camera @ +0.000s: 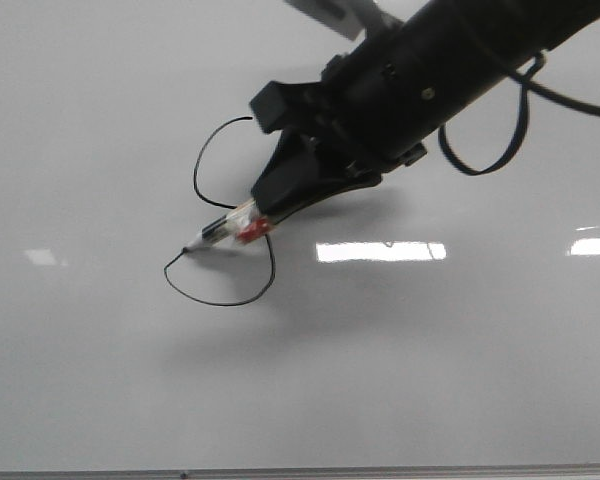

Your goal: Write number 8 on whiteboard

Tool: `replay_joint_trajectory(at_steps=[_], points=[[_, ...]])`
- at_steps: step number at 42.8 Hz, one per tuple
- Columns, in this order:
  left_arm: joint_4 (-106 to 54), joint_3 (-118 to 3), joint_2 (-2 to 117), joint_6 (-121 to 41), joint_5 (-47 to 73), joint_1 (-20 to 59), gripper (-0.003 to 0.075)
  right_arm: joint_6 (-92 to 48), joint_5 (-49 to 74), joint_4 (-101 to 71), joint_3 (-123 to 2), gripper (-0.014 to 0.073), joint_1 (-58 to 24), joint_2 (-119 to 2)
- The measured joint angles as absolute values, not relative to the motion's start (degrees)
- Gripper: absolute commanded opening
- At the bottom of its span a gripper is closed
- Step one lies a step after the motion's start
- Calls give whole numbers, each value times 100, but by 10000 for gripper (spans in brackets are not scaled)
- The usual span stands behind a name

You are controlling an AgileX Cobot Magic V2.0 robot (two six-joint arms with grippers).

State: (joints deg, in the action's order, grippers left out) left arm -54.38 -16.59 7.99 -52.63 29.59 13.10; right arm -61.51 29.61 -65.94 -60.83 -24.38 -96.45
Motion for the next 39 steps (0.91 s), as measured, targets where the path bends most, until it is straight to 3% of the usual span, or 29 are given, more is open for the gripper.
replay_joint_trajectory(at_steps=[14, 32, 36, 39], points=[[-5438, -1659, 799, -5263, 2970, 1310, -21, -6151, 3271, -6534, -6040, -58, -1436, -8765], [-5498, -1671, 799, -5263, 3029, 1310, -19, -6357, 3310, -6476, -6600, -58, -2315, -8830], [-5413, -1899, 969, -5263, 3433, 1310, 31, -6670, 3871, -6110, -6731, -58, -2451, -8476], [-5239, -2210, 1393, -5303, 3823, 1310, 136, -6809, 4354, -5476, -6979, -58, -2604, -8284]])
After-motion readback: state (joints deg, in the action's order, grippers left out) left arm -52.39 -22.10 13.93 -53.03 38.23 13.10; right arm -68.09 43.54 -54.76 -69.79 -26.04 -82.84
